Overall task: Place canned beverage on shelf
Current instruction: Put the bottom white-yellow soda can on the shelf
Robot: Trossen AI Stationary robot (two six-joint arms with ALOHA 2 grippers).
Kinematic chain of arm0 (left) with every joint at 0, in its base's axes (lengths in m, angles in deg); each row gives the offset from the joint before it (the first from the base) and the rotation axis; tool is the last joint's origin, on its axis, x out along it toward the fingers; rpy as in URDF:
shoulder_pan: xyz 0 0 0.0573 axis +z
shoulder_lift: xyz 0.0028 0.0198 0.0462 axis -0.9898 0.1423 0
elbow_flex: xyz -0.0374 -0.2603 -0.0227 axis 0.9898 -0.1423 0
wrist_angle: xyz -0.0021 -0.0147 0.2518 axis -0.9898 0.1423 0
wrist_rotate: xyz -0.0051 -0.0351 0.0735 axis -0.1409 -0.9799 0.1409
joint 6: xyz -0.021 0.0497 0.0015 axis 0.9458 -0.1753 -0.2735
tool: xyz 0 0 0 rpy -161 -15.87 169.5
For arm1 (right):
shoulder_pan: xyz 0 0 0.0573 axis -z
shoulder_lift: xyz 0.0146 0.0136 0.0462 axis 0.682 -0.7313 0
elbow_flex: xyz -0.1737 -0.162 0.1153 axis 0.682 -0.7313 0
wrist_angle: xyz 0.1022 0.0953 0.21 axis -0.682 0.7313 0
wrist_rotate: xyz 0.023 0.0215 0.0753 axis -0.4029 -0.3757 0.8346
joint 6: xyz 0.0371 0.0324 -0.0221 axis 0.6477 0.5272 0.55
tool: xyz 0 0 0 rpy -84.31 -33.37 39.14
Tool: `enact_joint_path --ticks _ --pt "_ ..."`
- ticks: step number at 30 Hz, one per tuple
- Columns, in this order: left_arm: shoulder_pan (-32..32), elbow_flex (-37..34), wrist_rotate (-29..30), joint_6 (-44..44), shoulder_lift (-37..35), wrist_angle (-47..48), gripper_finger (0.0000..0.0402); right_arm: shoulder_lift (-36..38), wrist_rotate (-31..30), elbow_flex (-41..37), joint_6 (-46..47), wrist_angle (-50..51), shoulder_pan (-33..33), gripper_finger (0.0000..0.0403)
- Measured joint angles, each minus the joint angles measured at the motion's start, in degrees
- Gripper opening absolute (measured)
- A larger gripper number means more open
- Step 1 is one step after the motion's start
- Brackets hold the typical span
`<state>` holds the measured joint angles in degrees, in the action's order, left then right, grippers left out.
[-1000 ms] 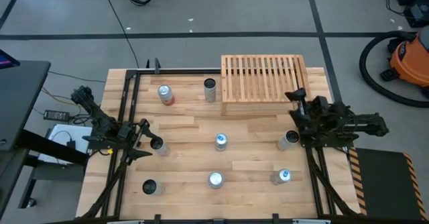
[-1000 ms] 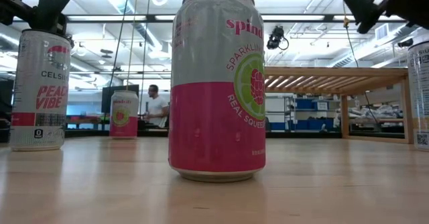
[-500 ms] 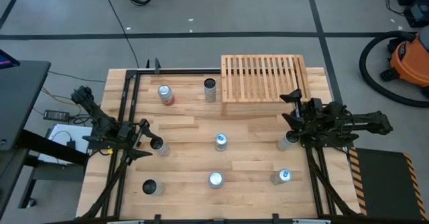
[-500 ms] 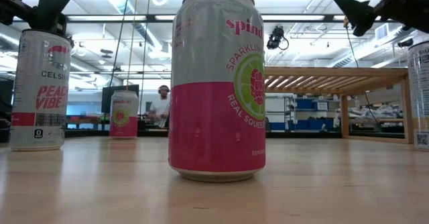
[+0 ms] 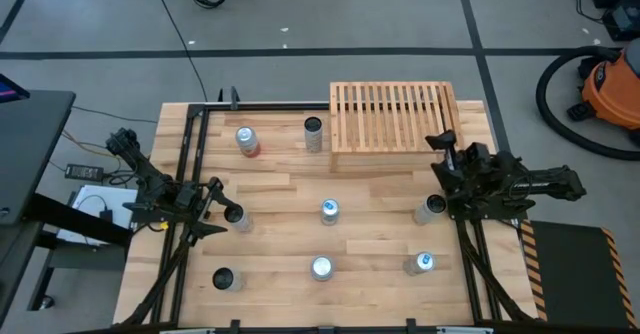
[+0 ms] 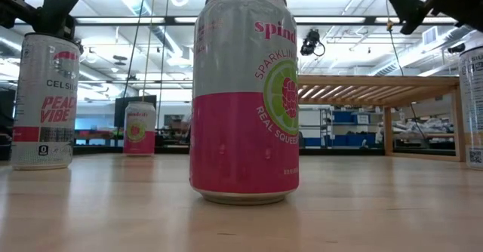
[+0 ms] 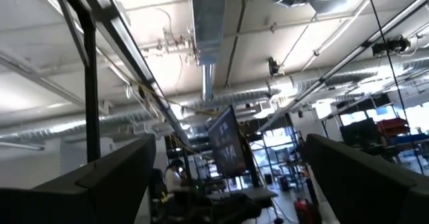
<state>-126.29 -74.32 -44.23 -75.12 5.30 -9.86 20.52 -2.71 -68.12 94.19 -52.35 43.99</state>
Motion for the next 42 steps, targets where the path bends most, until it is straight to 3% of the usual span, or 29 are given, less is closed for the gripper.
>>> enact_joint_path --ticks 5,9,20,42 --pt "-0.01 0.01 0.00 -0.01 0.00 0.00 0.0316 0.00 4.19 0.08 -0.27 -0.43 0.00 0.0392" --pt "0.00 0.02 0.00 0.04 0.00 0.00 0.0316 0.00 4.07 2.19 -0.42 2.90 -0.01 0.0392" --pt "0.00 0.00 0.00 4.07 0.00 0.00 0.0316 -2.80 2.79 13.67 -10.10 23.27 0.04 0.0392" --pt "-0.01 0.02 0.02 -0.48 0.00 0.13 0.0316 -15.55 2.51 39.68 -6.28 68.79 0.04 0.0392"
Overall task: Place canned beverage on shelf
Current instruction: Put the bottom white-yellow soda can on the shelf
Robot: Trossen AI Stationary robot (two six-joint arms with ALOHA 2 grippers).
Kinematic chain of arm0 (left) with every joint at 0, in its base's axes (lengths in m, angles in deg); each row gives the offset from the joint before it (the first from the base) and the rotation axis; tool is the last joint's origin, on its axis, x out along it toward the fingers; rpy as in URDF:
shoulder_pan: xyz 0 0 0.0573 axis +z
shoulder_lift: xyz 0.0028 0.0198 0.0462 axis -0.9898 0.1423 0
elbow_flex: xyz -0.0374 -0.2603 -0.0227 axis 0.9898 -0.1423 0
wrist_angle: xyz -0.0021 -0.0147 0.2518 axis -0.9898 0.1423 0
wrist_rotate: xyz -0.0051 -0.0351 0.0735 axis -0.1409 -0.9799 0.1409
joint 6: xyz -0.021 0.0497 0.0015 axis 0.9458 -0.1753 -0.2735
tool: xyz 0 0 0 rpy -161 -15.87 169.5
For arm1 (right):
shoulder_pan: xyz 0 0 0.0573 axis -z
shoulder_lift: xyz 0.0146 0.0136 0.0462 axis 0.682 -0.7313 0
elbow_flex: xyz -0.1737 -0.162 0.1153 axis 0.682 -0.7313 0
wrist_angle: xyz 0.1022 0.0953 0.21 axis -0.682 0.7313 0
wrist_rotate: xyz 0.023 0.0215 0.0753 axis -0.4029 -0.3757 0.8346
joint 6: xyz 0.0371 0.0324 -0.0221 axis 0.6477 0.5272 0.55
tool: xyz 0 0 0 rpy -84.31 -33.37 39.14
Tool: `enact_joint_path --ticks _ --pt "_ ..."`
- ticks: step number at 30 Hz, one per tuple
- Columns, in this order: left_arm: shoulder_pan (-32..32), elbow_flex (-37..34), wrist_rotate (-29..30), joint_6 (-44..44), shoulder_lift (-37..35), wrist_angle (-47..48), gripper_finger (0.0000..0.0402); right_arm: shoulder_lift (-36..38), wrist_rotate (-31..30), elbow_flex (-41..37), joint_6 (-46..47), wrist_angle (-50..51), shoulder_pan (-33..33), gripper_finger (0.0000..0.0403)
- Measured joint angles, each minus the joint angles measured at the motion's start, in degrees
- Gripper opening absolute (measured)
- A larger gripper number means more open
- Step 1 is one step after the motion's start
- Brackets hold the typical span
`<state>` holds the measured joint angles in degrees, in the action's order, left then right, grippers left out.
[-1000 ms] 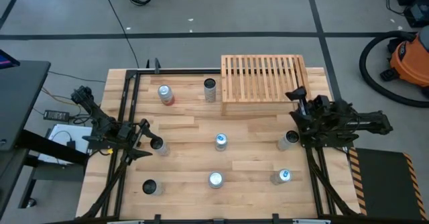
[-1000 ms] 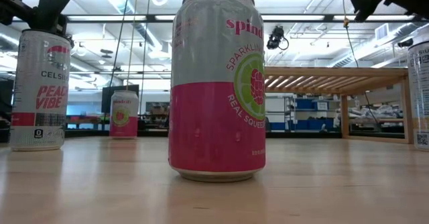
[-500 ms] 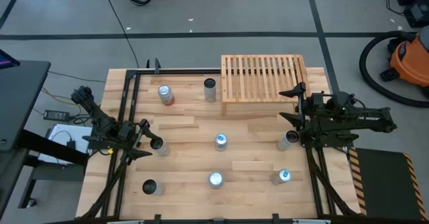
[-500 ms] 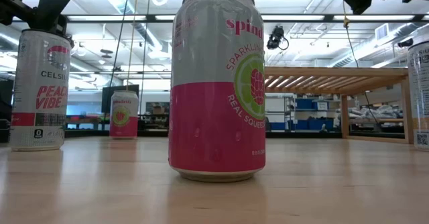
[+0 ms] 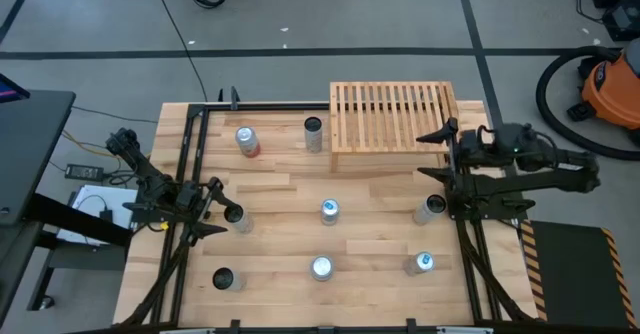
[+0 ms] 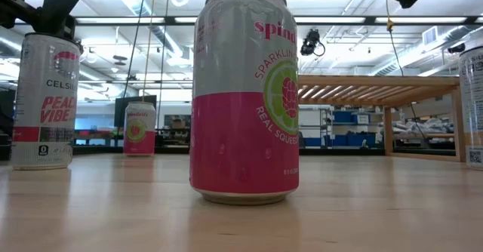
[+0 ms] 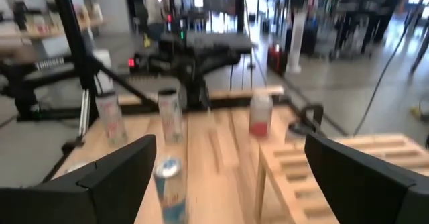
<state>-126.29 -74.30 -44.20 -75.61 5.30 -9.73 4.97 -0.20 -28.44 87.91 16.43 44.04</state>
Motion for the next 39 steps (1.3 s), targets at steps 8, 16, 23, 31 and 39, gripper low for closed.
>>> enact_joint_path --ticks 8,16,23,31,39 --pt "-0.01 -0.01 0.00 -0.34 0.00 0.02 0.0316 -4.35 3.22 6.70 1.39 14.46 0.00 0.0392" --pt "-0.01 0.00 0.00 -0.63 0.00 0.39 0.0316 -4.78 8.59 7.67 1.54 14.87 0.00 0.0392" --pt "-0.01 -0.02 0.00 -0.63 0.00 1.34 0.0316 -6.30 12.76 7.69 -2.20 18.68 -0.07 0.0392" --pt "0.00 0.00 0.00 -0.61 0.00 1.64 0.0316 -8.18 13.77 7.69 -4.96 27.50 -0.11 0.0391" --pt "-0.01 0.00 0.00 -0.60 0.00 2.61 0.0316 -9.52 15.52 7.69 -9.18 32.10 -0.11 0.0391"
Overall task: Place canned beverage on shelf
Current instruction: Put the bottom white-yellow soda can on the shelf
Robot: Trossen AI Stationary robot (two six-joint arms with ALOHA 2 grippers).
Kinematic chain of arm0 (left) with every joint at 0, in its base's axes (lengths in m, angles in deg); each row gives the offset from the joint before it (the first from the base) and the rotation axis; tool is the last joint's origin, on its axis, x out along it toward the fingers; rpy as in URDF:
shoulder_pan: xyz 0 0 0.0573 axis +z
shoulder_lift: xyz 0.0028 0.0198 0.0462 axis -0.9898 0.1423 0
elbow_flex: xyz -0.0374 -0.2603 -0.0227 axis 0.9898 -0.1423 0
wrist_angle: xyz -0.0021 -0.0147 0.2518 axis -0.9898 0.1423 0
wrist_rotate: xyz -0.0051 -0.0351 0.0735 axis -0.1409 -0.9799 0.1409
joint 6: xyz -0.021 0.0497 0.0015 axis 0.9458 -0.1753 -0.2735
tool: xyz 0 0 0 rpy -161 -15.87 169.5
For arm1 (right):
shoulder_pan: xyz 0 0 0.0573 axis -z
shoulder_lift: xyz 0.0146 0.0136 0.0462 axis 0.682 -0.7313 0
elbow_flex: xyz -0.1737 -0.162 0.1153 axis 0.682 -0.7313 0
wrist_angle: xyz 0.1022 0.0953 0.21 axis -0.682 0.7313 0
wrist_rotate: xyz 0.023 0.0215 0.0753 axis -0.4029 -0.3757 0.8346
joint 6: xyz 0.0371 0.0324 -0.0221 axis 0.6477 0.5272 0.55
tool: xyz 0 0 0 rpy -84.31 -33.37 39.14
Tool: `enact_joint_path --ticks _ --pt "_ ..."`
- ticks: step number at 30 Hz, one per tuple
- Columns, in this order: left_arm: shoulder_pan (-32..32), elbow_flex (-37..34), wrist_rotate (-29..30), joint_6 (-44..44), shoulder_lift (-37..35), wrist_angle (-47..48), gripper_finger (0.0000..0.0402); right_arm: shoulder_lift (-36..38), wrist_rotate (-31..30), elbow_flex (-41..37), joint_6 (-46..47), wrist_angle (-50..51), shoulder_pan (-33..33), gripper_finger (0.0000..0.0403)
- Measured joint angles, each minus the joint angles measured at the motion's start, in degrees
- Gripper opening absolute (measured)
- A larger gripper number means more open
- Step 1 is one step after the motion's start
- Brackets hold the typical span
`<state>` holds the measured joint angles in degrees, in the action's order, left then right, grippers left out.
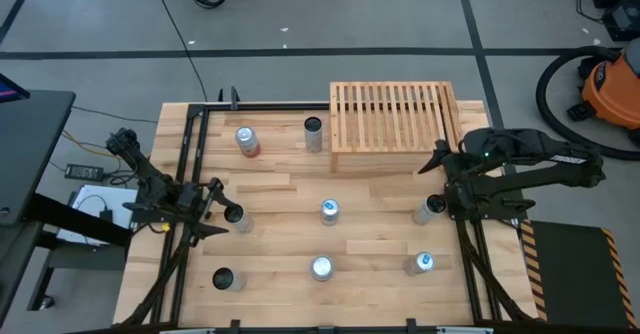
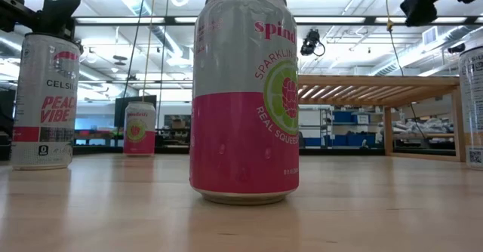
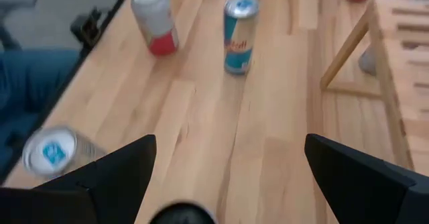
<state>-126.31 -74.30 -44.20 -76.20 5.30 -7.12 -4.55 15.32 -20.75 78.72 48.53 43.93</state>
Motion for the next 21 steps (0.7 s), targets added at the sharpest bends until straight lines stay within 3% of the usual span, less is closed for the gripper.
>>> enact_joint_path --ticks 7,17,21 --pt "0.00 -0.02 0.00 0.01 0.00 3.52 0.0316 0.05 -0.02 0.00 -4.36 5.49 0.00 0.0391" --pt "0.00 0.00 0.00 0.03 0.00 3.69 0.0316 0.06 0.06 0.00 -15.32 4.89 0.00 0.0391" --pt "0.01 -0.01 0.00 0.03 0.00 3.69 0.0316 0.07 4.30 0.00 -20.07 5.31 0.00 0.0391"
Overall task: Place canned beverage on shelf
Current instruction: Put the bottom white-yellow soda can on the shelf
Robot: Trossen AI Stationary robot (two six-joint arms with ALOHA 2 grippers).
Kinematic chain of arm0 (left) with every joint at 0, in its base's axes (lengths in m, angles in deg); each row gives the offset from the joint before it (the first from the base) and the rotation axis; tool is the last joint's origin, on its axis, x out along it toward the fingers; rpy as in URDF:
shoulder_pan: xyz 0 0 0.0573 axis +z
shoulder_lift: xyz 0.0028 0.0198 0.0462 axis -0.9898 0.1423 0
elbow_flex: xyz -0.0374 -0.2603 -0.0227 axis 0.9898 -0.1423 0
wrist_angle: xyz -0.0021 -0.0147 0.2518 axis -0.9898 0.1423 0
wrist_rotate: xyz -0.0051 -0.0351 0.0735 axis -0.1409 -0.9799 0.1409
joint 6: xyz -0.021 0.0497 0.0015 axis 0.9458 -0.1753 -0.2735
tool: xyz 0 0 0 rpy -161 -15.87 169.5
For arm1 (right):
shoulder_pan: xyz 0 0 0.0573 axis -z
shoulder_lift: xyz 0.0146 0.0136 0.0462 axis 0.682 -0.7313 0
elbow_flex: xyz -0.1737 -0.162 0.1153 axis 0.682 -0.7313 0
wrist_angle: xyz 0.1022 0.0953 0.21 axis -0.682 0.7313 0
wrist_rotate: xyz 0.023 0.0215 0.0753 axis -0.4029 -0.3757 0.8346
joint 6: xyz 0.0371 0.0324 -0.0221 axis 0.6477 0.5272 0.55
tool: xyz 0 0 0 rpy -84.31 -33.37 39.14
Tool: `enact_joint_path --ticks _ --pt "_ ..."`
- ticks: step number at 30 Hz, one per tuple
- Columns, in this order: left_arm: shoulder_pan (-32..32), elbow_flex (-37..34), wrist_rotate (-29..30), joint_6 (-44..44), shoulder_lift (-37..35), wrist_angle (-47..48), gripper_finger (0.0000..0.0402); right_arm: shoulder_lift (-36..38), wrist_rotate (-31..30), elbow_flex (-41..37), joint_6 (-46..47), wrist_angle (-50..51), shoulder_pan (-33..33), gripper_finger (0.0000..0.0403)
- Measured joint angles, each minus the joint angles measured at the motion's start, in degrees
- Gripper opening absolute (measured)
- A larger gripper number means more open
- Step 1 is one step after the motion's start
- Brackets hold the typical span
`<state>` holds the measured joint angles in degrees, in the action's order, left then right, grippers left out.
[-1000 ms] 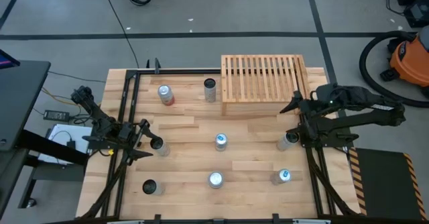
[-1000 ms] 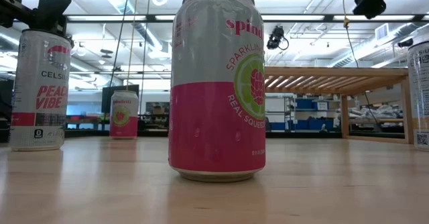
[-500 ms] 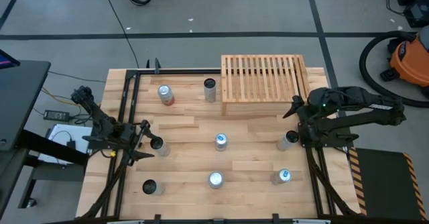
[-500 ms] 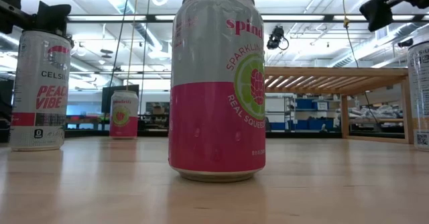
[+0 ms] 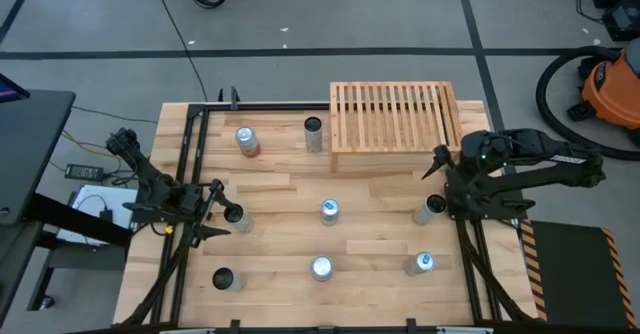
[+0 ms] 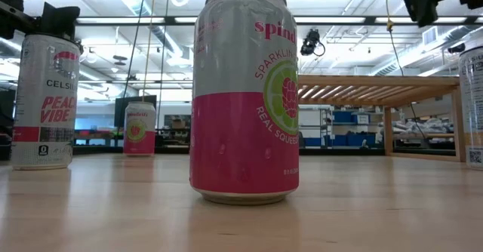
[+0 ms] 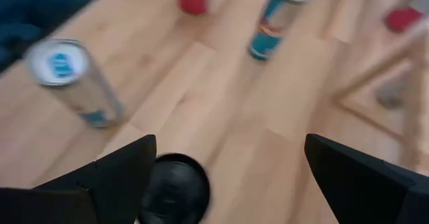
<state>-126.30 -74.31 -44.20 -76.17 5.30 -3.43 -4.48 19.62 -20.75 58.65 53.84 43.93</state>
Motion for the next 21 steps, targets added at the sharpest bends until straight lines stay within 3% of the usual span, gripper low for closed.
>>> enact_joint_path --ticks 5,16,21 --pt "0.01 0.01 0.00 0.00 0.00 0.02 0.0316 0.00 7.24 -0.02 4.13 -0.92 0.00 0.0391" --pt "0.00 0.00 0.00 0.59 0.00 0.02 0.0316 -0.12 7.44 -0.02 18.13 -8.73 0.00 0.0391" --pt "-0.01 0.01 0.00 0.61 0.00 0.02 0.0316 -0.62 8.84 -0.02 20.44 -6.31 0.00 0.0391"
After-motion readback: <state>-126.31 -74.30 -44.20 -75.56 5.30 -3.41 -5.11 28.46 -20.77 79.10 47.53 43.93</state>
